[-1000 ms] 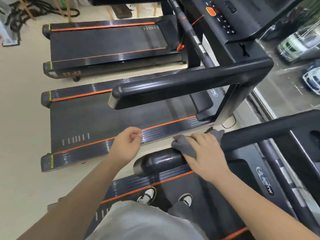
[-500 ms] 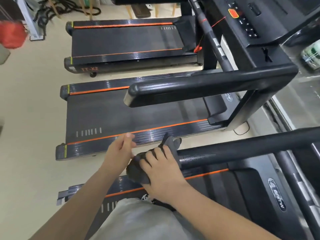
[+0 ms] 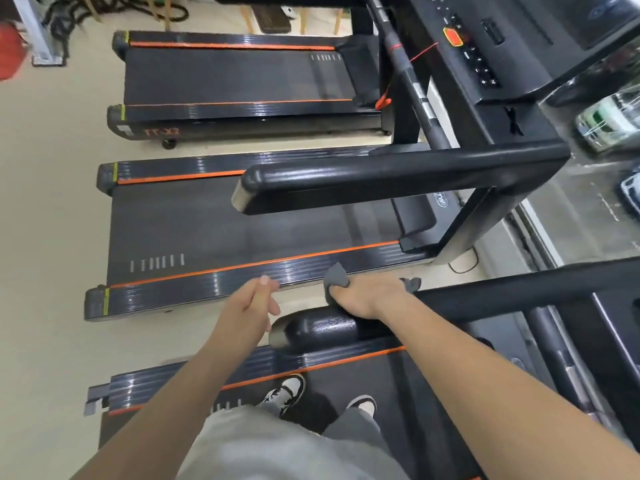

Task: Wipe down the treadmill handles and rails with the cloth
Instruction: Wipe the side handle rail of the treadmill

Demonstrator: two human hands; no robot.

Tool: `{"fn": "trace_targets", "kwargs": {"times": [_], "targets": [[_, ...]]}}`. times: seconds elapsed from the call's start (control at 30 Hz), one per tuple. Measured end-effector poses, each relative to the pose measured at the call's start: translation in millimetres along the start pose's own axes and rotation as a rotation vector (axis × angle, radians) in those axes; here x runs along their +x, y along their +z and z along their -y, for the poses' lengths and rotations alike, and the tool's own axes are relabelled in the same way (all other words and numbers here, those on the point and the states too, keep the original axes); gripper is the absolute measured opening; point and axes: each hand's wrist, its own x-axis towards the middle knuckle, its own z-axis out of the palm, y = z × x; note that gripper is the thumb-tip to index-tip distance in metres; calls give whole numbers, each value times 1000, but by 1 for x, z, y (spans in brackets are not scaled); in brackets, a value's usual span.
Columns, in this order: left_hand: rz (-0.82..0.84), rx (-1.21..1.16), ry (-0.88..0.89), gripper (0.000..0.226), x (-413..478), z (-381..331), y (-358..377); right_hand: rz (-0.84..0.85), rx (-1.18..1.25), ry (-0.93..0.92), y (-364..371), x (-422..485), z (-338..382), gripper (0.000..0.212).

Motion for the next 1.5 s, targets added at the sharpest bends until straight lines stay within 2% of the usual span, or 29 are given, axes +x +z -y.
{"fn": "trace_targets", "kwargs": {"times": [0.07,0.13,0.2,0.27,0.33,0.43,0.57,0.67,0.77,0.8,0.87,0.93,1.03,1.17,1.23,1.3,1.37,1.5], "targets": [[14,-1,-4,37,-5,1,-9,91,60,-151,8,3,47,69],[-39,-19,10,40,-11,4,-22,130,-1,-289,20,-2,90,56],[-148,-32,-17,44,-14,10,-37,56,-158,-369,29,-10,117,44],[-231,-36,-37,46,-15,19,-50,-54,-246,-382,39,-14,119,46],[-262,-44,-42,46,-13,23,-54,-157,-186,-415,43,-17,104,49],[-206,-33,-5,44,-8,12,-40,-329,-62,-486,42,-26,67,47],[-67,59,154,38,4,-8,1,-520,0,-398,41,-26,-23,56],[96,261,240,23,15,-23,38,-781,60,-236,45,-21,-103,46],[306,479,359,13,15,-45,74,-1015,153,-70,71,-26,-121,30],[344,548,418,12,13,-53,85,-1052,194,-21,84,-28,-111,31],[387,660,525,17,9,-68,103,-1045,254,28,109,-36,-87,48],[406,754,576,22,7,-80,117,-988,242,-19,123,-45,-82,63],[411,803,566,17,11,-88,126,-959,213,-41,122,-44,-123,66],[438,795,614,18,14,-96,135,-962,509,253,103,-25,-197,64],[443,784,649,17,9,-101,145,-1001,688,331,100,-17,-208,62],[463,768,631,19,7,-103,158,-1074,866,363,100,-10,-191,68],[459,727,582,21,6,-98,166,-1097,1170,385,101,-12,-150,79],[326,579,592,22,8,-82,161,-968,1739,415,116,-36,-53,78]]}}
